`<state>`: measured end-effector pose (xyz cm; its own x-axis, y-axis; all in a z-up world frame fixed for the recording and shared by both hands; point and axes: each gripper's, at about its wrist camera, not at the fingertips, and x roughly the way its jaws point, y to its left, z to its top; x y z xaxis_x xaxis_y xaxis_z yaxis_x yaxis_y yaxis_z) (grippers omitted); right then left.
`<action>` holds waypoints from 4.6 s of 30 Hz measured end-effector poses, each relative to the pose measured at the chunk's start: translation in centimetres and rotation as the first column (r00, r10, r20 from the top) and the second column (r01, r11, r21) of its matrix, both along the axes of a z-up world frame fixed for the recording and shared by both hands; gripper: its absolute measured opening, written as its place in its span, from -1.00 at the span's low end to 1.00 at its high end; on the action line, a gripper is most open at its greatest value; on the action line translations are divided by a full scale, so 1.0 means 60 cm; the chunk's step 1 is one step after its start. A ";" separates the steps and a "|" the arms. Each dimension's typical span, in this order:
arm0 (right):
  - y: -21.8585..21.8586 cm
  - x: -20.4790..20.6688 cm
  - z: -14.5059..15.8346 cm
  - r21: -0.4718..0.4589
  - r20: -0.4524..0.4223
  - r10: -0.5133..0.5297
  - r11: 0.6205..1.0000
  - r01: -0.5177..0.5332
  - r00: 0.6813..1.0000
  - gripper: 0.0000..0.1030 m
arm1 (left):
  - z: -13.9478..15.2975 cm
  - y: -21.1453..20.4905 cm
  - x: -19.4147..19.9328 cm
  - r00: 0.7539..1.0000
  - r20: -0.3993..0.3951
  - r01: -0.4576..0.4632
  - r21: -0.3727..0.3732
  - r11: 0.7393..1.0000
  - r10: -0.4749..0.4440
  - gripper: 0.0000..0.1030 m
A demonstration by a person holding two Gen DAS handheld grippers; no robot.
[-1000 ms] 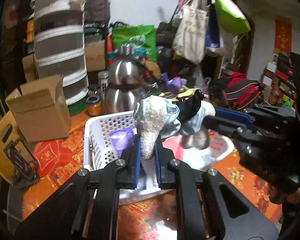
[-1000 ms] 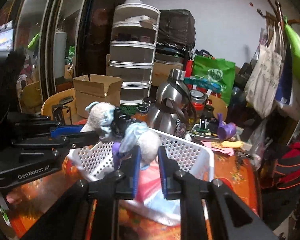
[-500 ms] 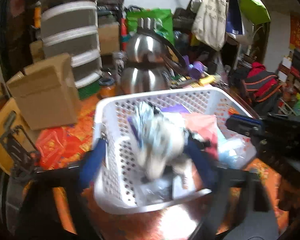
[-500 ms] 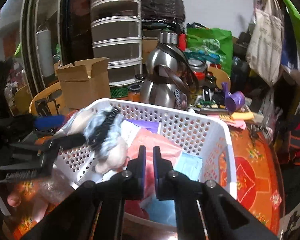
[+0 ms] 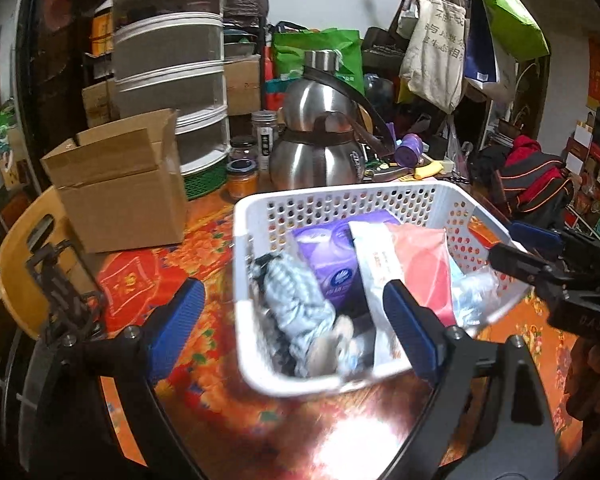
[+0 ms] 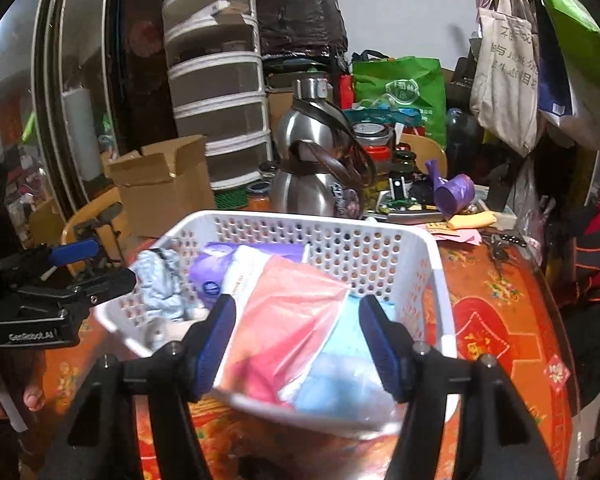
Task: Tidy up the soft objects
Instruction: 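Move both grippers back toward the black cable and white roll, then grasp the white-pink roll with the left gripper while the right gripper grasps the black cable, then carry the roll and cable into the basket and open both grippers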
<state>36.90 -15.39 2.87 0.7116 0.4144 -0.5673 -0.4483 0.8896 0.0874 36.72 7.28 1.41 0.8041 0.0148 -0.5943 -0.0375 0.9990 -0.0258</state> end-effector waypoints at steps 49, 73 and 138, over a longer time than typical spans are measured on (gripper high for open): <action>0.020 -0.118 -0.212 -0.114 -0.304 0.001 0.993 -0.038 0.953 0.52 | -0.228 0.060 -0.147 0.952 -0.302 -0.063 -0.034 0.997 0.050 -0.41; 0.036 -0.140 -0.214 -0.209 -0.215 -0.024 0.978 -0.022 0.976 -0.25 | -0.212 0.054 -0.149 0.966 -0.258 -0.045 -0.048 0.998 0.031 -0.41; -0.033 0.073 -0.030 -0.113 -0.117 -0.120 0.988 0.107 0.986 -0.25 | -0.001 -0.075 0.153 0.973 -0.220 0.046 -0.087 0.995 -0.064 -0.40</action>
